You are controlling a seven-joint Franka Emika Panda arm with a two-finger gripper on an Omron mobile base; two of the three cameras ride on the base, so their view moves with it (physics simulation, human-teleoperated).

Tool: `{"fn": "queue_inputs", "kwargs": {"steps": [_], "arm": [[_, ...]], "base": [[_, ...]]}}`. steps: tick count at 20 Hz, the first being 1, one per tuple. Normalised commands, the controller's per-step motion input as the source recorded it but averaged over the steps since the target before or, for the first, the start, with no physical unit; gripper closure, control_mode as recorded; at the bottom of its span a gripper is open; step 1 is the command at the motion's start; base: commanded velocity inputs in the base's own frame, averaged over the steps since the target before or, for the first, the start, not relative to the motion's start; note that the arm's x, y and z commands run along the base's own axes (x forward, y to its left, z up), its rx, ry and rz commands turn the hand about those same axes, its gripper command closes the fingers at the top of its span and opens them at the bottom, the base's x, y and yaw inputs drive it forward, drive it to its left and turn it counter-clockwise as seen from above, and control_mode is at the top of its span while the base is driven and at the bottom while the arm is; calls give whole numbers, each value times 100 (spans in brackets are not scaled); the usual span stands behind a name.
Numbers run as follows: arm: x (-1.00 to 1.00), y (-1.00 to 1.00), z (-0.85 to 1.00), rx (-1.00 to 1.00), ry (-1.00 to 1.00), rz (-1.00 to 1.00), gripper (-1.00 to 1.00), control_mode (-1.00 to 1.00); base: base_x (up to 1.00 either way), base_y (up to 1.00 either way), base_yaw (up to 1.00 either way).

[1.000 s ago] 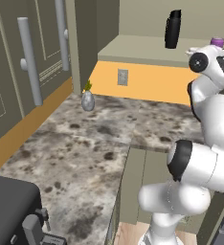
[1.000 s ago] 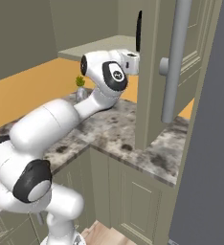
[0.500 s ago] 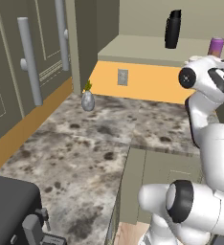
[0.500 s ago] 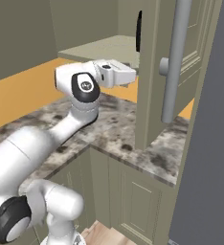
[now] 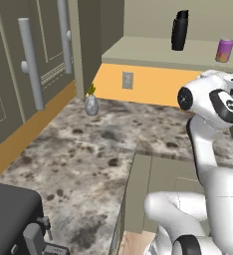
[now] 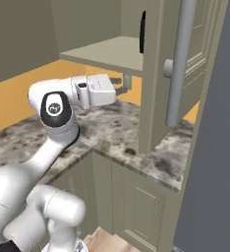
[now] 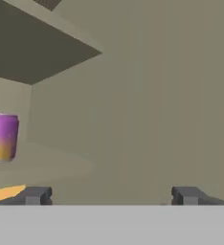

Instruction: Pick the can, water bottle from the counter and place them in the open cabinet.

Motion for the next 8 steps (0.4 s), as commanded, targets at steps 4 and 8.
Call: {"fn": "queue_inputs", "kwargs": {"steps": [4,8], "arm": [[-83,16,-29,-3,0,-12,-100,-100],[-80,13,-28,0,0,-9,-100,-100]], "base": [[0,0,0],[0,0,0]]}}
